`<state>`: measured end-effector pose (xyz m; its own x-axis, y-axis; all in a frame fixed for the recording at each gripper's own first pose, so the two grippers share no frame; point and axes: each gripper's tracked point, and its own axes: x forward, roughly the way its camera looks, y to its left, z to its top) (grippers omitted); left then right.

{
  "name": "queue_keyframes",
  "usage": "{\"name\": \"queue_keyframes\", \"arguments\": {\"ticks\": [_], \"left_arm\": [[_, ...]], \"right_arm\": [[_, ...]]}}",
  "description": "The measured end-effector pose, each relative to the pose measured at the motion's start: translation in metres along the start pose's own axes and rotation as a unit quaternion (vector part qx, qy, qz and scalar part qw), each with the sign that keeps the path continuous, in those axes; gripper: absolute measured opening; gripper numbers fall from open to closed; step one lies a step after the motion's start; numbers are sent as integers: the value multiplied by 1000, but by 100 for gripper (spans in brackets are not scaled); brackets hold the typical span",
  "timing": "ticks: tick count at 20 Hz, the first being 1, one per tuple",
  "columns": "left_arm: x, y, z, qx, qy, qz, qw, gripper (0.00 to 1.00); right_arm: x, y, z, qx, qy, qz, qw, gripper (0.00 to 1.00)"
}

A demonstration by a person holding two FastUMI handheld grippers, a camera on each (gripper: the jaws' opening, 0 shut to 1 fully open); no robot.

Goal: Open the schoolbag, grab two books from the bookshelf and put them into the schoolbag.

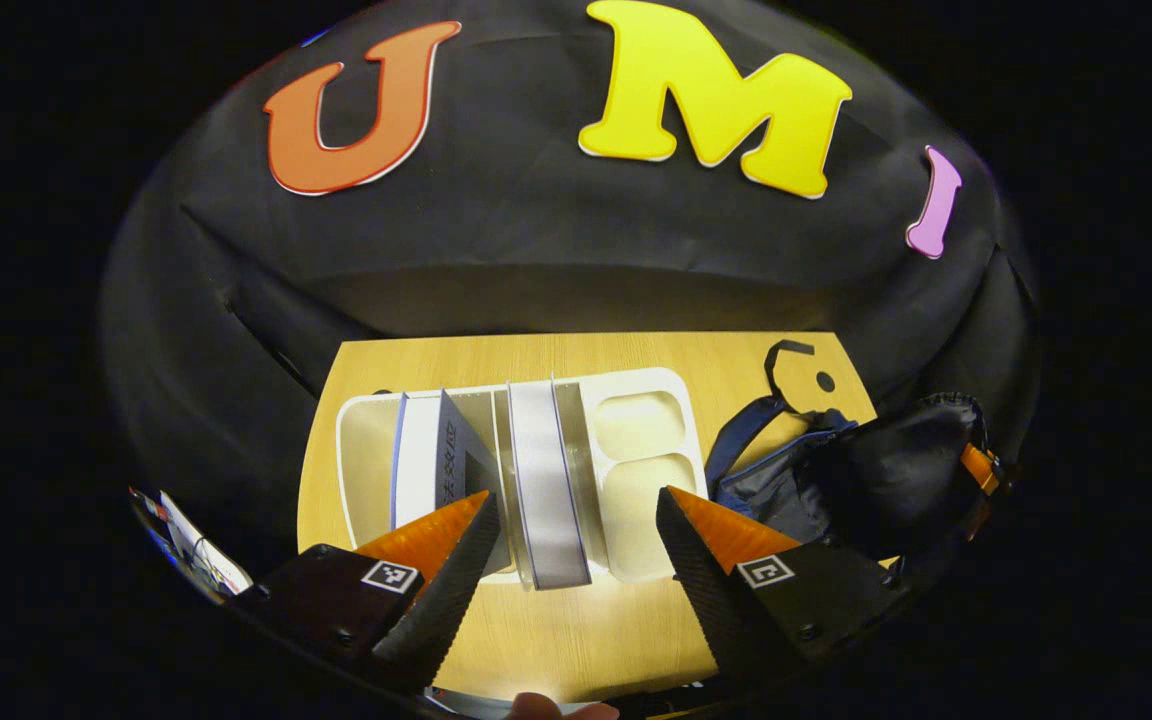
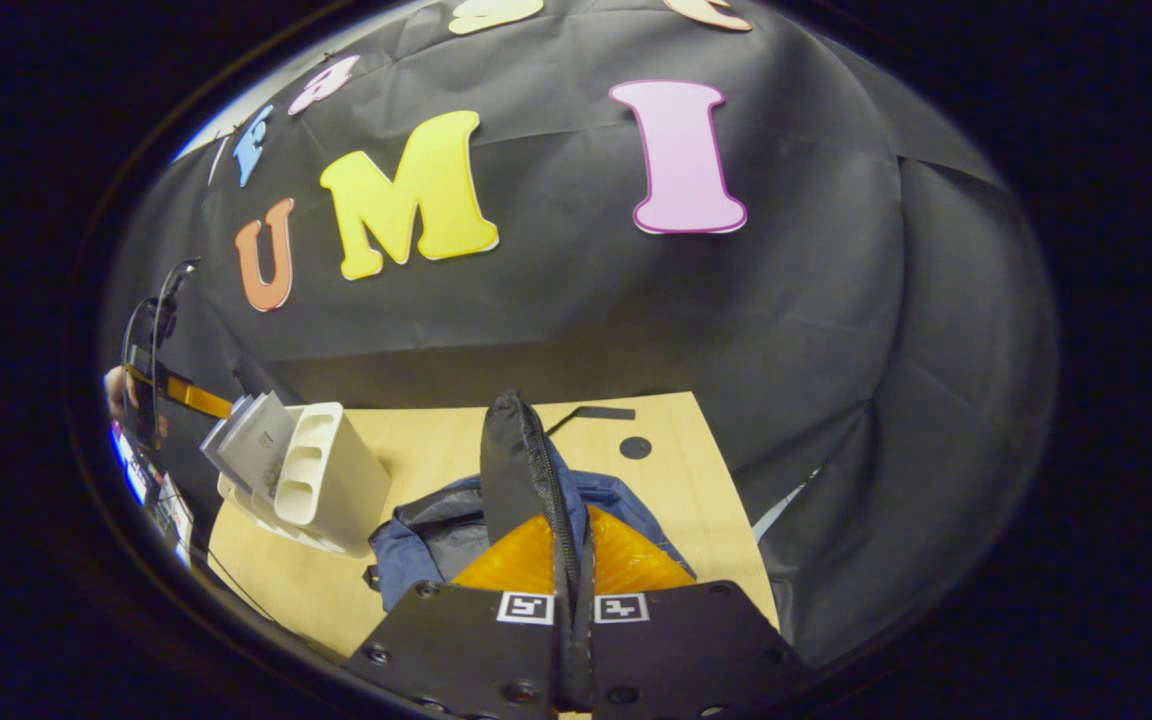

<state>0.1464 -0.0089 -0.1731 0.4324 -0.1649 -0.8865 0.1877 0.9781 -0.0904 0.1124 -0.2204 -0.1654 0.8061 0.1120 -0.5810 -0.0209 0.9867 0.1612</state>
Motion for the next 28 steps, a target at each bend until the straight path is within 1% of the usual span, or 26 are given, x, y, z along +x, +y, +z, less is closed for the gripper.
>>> {"name": "queue_keyframes", "arguments": {"ticks": [2, 4, 6, 8, 11, 13, 14, 15, 16, 18, 20, 21, 22, 23, 24, 27, 28], "left_arm": [[17, 6, -3, 17, 37, 10, 999, 99], [30, 18, -9, 17, 71, 27, 997, 99], [41, 23, -18, 9, 103, 33, 994, 99], [51, 20, -27, -11, 130, 24, 991, 99], [66, 20, -37, -38, 151, 25, 988, 99], [73, 20, -41, -46, 159, 21, 986, 98], [77, 21, -43, -50, 162, 22, 985, 96], [80, 22, -45, -55, 166, 24, 984, 94], [82, 21, -47, -61, 171, 23, 983, 87], [84, 26, -49, -65, 179, 34, 981, 80], [86, 27, -45, -58, 174, 35, 982, 74], [85, 26, -46, -60, 176, 37, 982, 73], [86, 25, -47, -63, 178, 40, 981, 64], [85, 25, -47, -65, 178, 42, 981, 59], [85, 26, -49, -67, 183, 45, 980, 49], [68, 25, -51, -78, 186, 53, 978, 47], [61, 25, -48, -73, 180, 53, 980, 46]], "right_arm": [[0, -1, 0, 3, 0, 4, 1000, 0], [-1, -2, 1, 4, -5, 5, 1000, 0], [-3, -4, 0, 4, -7, 5, 1000, 0], [-3, -9, 1, 9, -9, 4, 1000, 0], [-1, -15, 0, 23, -13, 3, 1000, 0], [0, -19, -2, 27, -12, 2, 1000, 0], [-1, -20, -3, 28, -10, 2, 1000, 0], [0, -21, -3, 29, -11, 2, 1000, 0], [0, -20, -2, 29, -11, 3, 1000, 0], [1, -20, -2, 28, -10, 4, 1000, 0], [2, -18, -2, 28, -10, 6, 1000, 0], [2, -17, -1, 27, -10, 7, 1000, 0], [3, -17, -1, 27, -11, 7, 1000, 0], [3, -17, 0, 27, -12, 8, 1000, 0], [3, -18, -1, 29, -12, 8, 999, 0], [3, -18, -3, 35, -12, 11, 999, 0], [2, -19, -4, 36, -12, 10, 999, 0]]}}
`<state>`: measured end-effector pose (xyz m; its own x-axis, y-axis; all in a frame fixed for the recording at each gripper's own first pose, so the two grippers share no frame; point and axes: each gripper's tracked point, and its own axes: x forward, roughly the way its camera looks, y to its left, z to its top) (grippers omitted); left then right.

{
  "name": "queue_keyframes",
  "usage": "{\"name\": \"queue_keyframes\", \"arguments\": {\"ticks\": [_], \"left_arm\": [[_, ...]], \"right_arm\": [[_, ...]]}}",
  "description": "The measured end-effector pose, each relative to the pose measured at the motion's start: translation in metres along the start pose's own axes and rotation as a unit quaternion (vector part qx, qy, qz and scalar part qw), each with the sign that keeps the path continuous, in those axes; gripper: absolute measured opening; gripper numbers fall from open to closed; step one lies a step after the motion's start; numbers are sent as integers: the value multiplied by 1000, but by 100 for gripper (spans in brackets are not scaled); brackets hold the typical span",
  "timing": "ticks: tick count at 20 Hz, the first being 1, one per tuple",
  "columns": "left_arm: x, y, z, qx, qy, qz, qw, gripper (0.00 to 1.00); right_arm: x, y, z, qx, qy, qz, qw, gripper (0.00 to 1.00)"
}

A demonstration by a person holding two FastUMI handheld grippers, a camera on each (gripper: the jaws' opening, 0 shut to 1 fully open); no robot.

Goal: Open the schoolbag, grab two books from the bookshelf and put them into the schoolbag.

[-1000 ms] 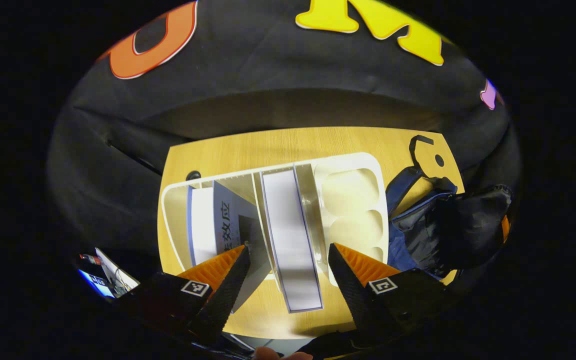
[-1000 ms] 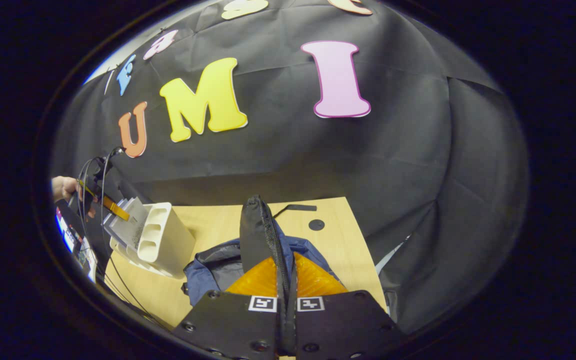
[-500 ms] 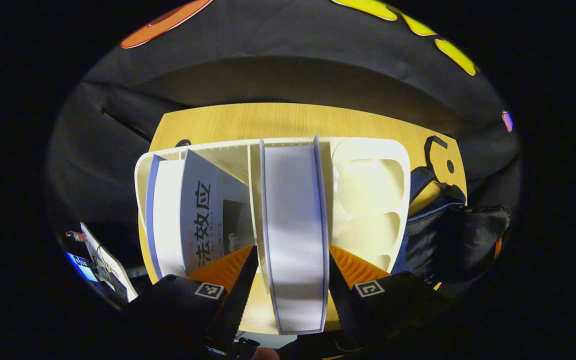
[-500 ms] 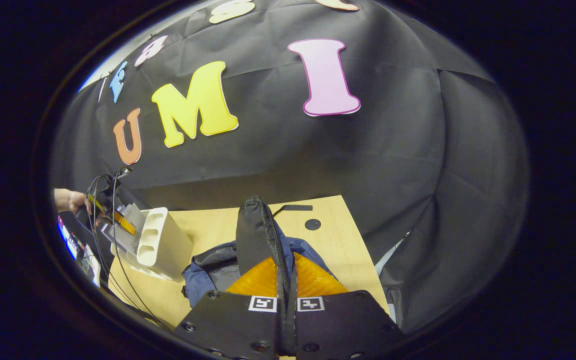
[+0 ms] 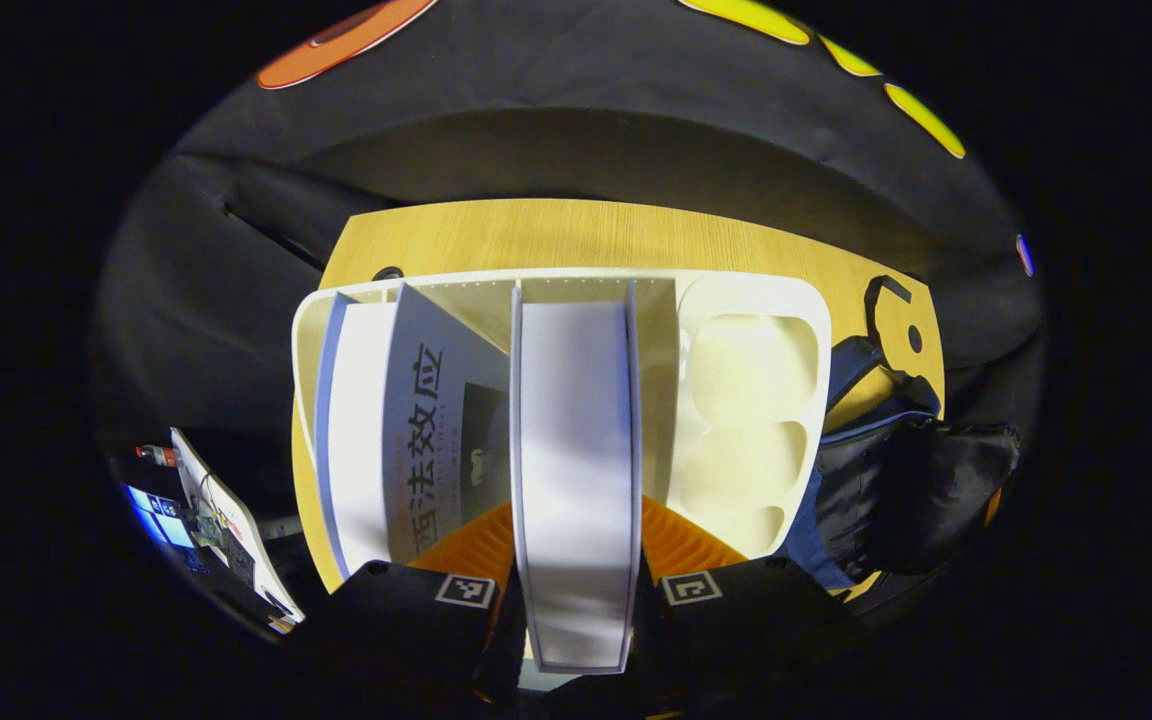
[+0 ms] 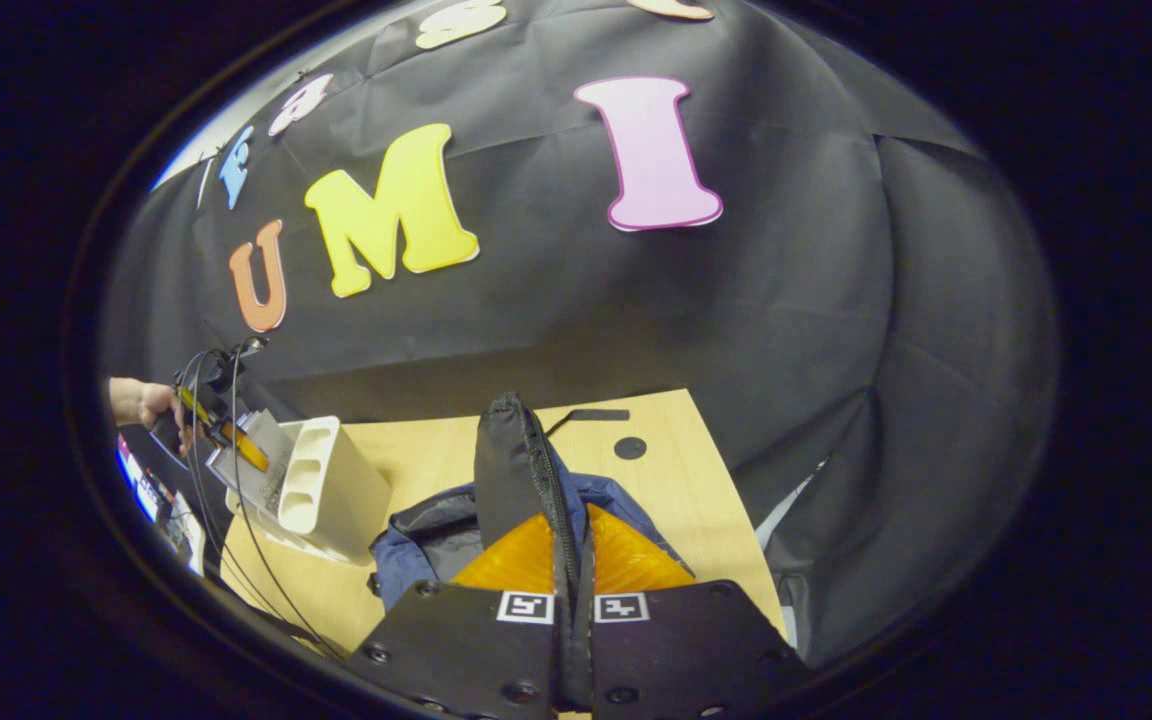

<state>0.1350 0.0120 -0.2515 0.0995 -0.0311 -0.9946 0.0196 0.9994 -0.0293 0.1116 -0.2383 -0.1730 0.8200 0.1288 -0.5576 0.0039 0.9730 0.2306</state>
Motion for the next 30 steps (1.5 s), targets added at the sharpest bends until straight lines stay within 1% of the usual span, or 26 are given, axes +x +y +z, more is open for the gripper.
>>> {"name": "queue_keyframes", "arguments": {"ticks": [1, 3, 4, 5, 6, 7, 8, 9, 10, 11, 12, 14, 15, 17, 19, 21, 22, 25, 26, 27, 30], "left_arm": [[-9, 2, -1, 7, -9, -1, 1000, 44], [-36, 0, -3, 28, -33, -8, 999, 46], [-51, 1, -6, 36, -48, -11, 998, 44], [-67, 2, -9, 40, -60, -19, 997, 45], [-85, 3, -13, 40, -71, -28, 996, 45], [-102, 5, -17, 38, -84, -36, 995, 44], [-120, 10, -21, 38, -100, -40, 994, 44], [-137, 18, -25, 36, -117, -40, 992, 43], [-153, 25, -29, 35, -133, -39, 990, 43], [-169, 32, -35, 28, -148, -42, 988, 43], [-182, 37, -41, 16, -160, -51, 986, 43], [-205, 36, -51, -21, -185, -83, 979, 43], [-211, 27, -58, -40, -194, -106, 974, 43], [-215, 7, -74, -76, -188, -163, 966, 43], [-210, -21, -88, -108, -171, -223, 954, 43], [-201, -49, -96, -119, -168, -267, 941, 43], [-196, -63, -99, -116, -171, -284, 936, 43], [-171, -119, -114, -108, -160, -330, 924, 43], [-158, -137, -120, -107, -149, -339, 923, 43], [-143, -154, -124, -106, -142, -345, 922, 43], [-102, -199, -128, -110, -130, -354, 920, 43]], "right_arm": [[-1, 0, 0, 1, -1, 0, 1000, 0], [-2, 3, -2, 0, -3, 0, 1000, 0], [-3, 5, -2, -2, -3, 1, 1000, 0], [-4, 7, -2, -5, -4, 0, 1000, 0], [-5, 7, -4, -11, -3, -5, 1000, 2], [-5, 6, -5, -17, -3, -12, 1000, 0], [-7, 9, -6, -18, -4, -13, 1000, 0], [-8, 12, -6, -16, -3, -14, 1000, 0], [-10, 13, -7, -15, -3, -14, 1000, 2], [-11, 15, -8, -14, -3, -16, 1000, 2], [-13, 18, -9, -14, -3, -16, 1000, 0], [-15, 22, -11, -16, -4, -17, 1000, 0], [-16, 24, -12, -15, -3, -17, 1000, 0], [-17, 25, -15, -12, 0, -17, 1000, 0], [-17, 24, -17, -15, 2, -23, 1000, 0], [-17, 26, -19, -23, 4, -25, 999, 0], [-17, 27, -19, -24, 4, -24, 999, 0], [-16, 28, -21, -21, 8, -22, 999, 0], [-16, 27, -23, -20, 10, -22, 999, 0], [-15, 27, -24, -14, 13, -21, 1000, 2], [-13, 24, -30, -4, 23, -21, 1000, 0]]}}
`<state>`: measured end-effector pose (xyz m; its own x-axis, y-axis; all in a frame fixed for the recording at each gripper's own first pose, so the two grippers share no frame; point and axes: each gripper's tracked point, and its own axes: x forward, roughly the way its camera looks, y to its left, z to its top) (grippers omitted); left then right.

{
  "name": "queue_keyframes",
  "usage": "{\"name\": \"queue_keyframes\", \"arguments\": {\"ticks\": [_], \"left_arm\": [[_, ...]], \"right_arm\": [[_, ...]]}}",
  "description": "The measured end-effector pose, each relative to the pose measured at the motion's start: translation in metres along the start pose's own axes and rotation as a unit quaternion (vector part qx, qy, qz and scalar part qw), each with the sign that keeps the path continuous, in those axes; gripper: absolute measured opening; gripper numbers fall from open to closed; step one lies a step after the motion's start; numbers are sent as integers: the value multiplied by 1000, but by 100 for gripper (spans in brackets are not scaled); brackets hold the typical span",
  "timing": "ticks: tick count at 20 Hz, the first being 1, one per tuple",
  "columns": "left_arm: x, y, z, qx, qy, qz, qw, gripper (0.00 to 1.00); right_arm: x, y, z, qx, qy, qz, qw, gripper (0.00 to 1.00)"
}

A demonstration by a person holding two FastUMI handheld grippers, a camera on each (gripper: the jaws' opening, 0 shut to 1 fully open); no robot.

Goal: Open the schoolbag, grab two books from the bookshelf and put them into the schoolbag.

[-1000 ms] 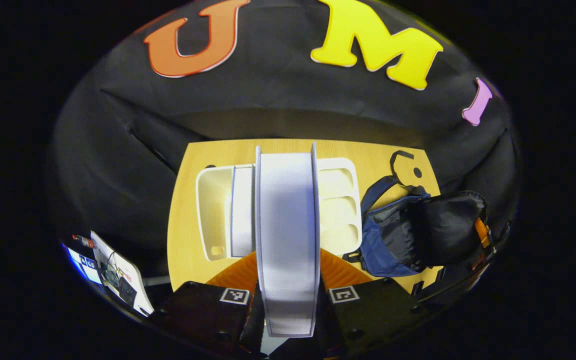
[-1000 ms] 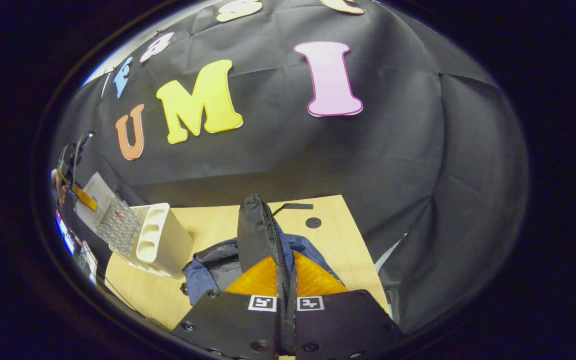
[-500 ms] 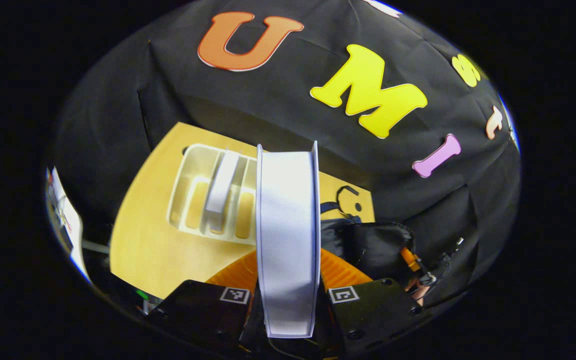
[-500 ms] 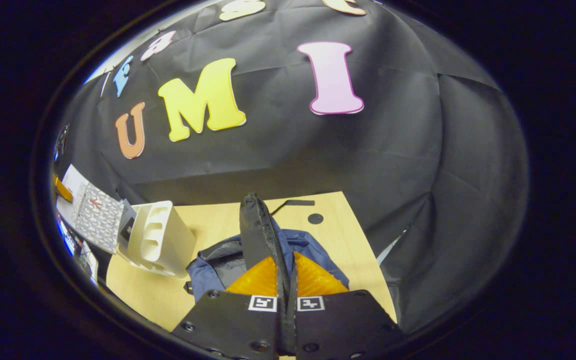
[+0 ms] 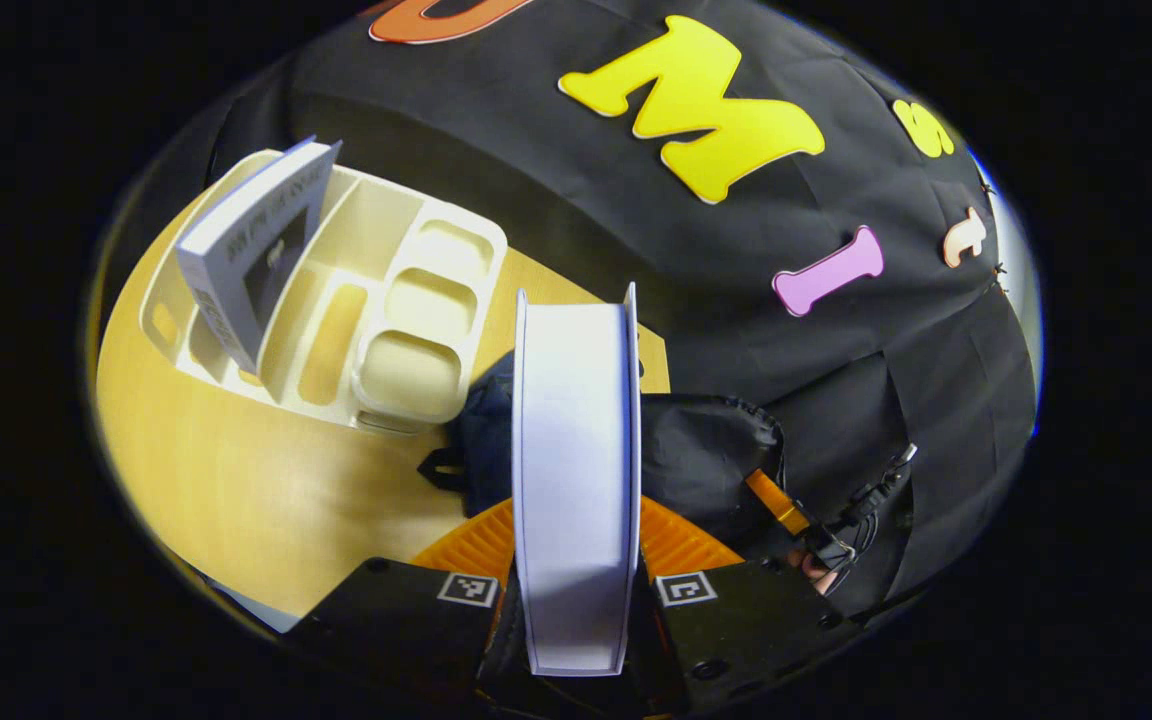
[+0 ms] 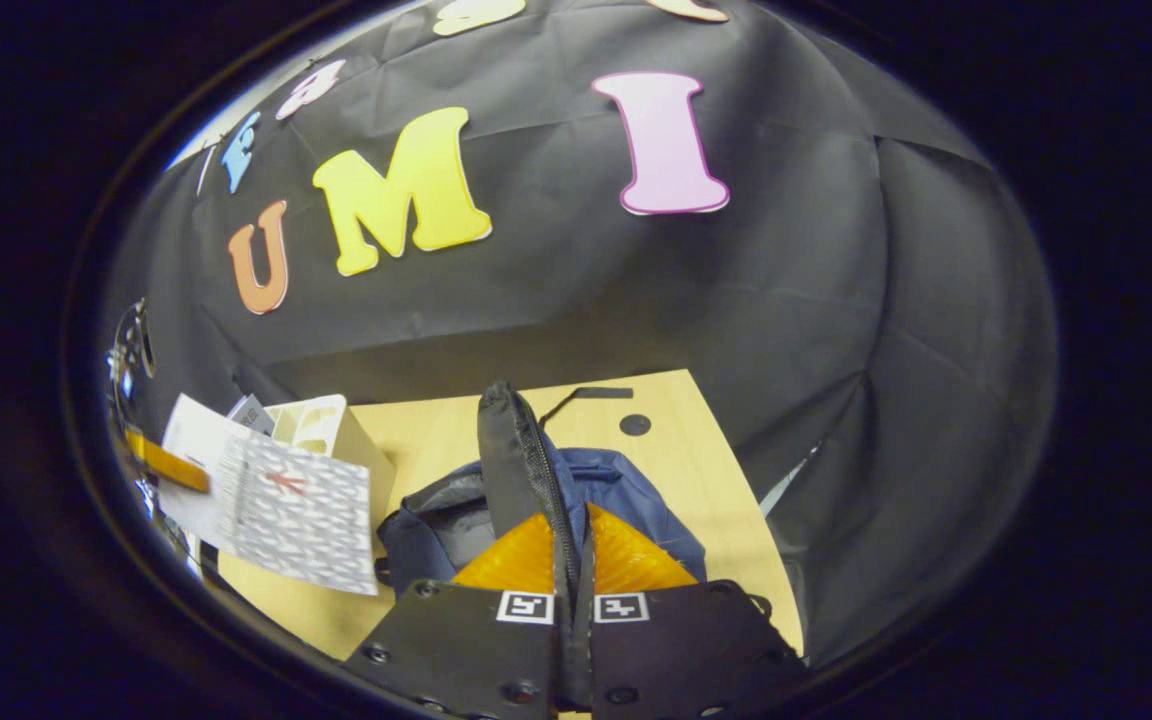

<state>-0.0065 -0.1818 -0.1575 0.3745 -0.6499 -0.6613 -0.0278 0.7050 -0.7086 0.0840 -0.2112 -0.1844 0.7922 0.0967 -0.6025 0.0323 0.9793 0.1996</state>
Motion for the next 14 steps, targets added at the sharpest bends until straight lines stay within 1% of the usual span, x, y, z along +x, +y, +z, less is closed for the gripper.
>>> {"name": "queue_keyframes", "arguments": {"ticks": [1, 5, 6, 8, 10, 14], "left_arm": [[17, -3, -8, -2, 4, 0, 1000, 43], [83, -4, -37, 23, 14, 5, 1000, 43], [99, -5, -41, 28, 12, 0, 1000, 43], [128, -9, -52, 37, 10, -22, 999, 43], [147, -15, -61, 20, 17, -43, 999, 43], [167, -29, -65, -12, 11, -91, 996, 44]], "right_arm": [[1, -2, 0, -1, 1, -1, 1000, 0], [2, -5, 3, 2, 2, -2, 1000, 0], [2, -6, 3, 0, 2, -3, 1000, 0], [3, -7, 4, -4, 3, -4, 1000, 0], [4, -8, 4, -5, 6, -4, 1000, 0], [4, -7, 11, -17, 7, -8, 1000, 0]]}}
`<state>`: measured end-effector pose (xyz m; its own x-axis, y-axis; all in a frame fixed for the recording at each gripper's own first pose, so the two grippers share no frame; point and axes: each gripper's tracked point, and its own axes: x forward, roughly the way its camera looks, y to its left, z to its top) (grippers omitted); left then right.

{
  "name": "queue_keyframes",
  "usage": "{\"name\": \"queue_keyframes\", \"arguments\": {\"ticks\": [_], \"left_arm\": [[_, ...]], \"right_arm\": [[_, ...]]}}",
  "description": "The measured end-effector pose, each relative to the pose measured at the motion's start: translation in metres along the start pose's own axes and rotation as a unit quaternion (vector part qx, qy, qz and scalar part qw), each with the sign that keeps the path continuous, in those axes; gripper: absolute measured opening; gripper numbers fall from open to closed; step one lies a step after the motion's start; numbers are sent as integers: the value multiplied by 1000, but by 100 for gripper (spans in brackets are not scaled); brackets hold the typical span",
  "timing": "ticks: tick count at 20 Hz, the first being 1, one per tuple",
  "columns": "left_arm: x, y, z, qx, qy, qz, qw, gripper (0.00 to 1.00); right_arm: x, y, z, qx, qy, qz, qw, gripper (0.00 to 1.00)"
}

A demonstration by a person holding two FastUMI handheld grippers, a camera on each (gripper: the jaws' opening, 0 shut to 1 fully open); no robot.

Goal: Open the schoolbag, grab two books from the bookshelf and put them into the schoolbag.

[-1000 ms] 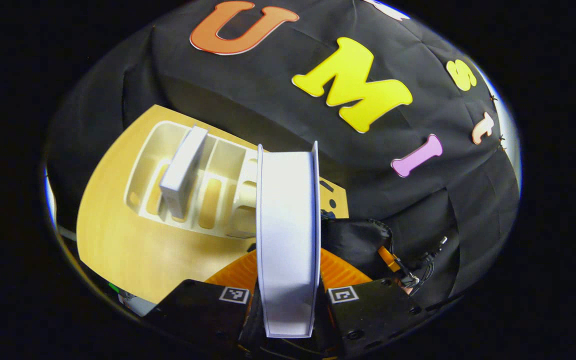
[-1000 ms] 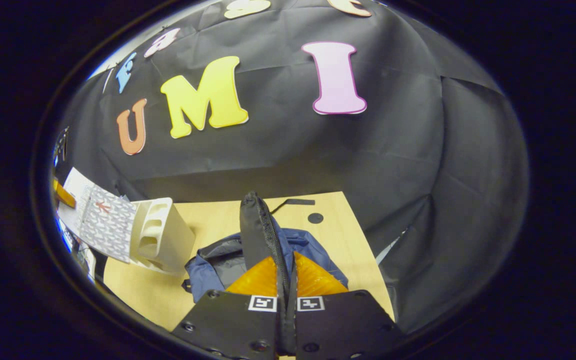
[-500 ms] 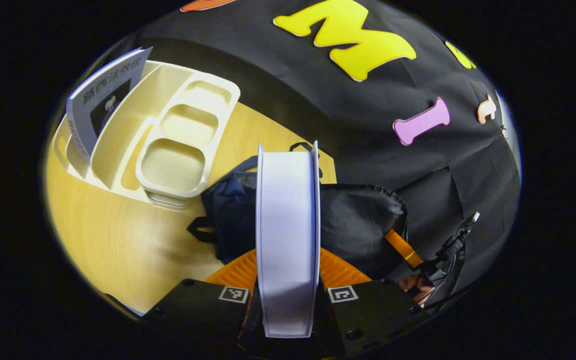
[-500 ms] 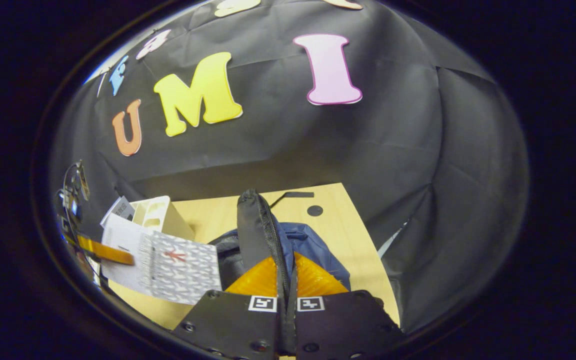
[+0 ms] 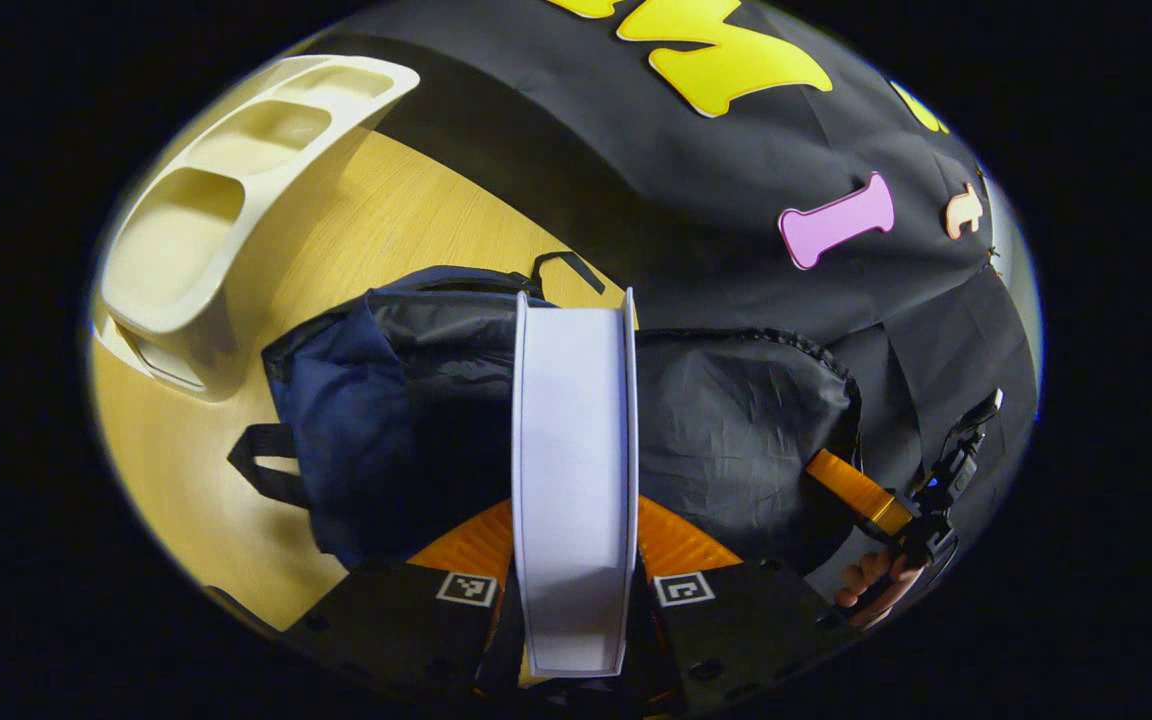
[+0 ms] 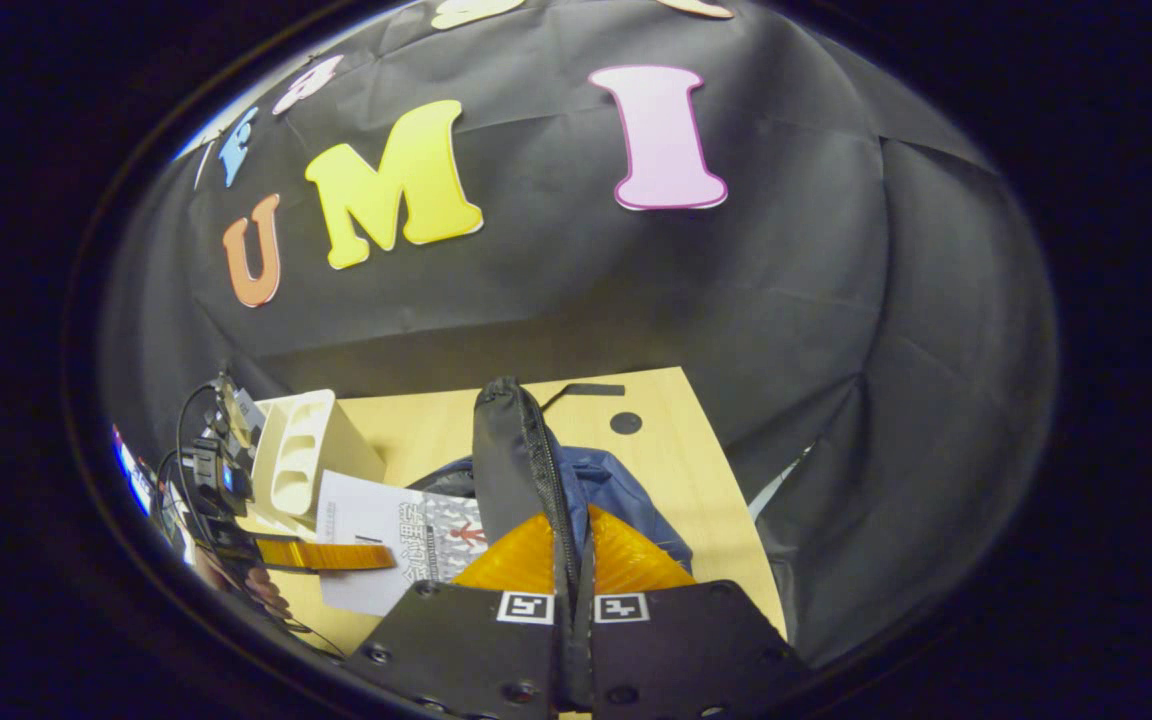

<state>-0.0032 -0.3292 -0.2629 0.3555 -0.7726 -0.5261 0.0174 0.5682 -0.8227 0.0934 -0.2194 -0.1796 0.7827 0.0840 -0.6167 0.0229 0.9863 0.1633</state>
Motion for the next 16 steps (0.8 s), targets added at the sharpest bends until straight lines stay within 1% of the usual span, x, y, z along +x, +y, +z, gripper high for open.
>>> {"name": "queue_keyframes", "arguments": {"ticks": [2, 4, 7, 9, 10, 11, 12, 13, 15, 16], "left_arm": [[9, 0, -2, -21, -2, -23, 1000, 42], [20, -1, -3, -38, -4, -42, 998, 43], [46, -2, -15, -38, 8, -47, 998, 42], [62, -5, -17, -42, 11, -60, 997, 42], [69, -4, -17, -46, 14, -68, 997, 45], [74, -2, -17, -53, 17, -77, 995, 42], [79, 0, -16, -61, 19, -87, 994, 43], [84, 4, -17, -72, 21, -92, 993, 43], [92, 16, -18, -91, 30, -92, 991, 44], [95, 18, -18, -93, 31, -94, 991, 45]], "right_arm": [[-2, 2, 5, -9, -1, -3, 1000, 0], [-6, 6, 8, -18, 1, -4, 1000, 0], [-8, 12, 8, -31, 4, -7, 999, 0], [-8, 13, 10, -33, 3, -8, 999, 0], [-8, 13, 11, -35, 0, -10, 999, 0], [-8, 14, 12, -36, 0, -10, 999, 0], [-6, 15, 11, -36, 0, -11, 999, 0], [-5, 16, 10, -37, 1, -13, 999, 2], [-4, 18, 7, -36, 4, -15, 999, 2], [-4, 18, 6, -37, 6, -16, 999, 0]]}}
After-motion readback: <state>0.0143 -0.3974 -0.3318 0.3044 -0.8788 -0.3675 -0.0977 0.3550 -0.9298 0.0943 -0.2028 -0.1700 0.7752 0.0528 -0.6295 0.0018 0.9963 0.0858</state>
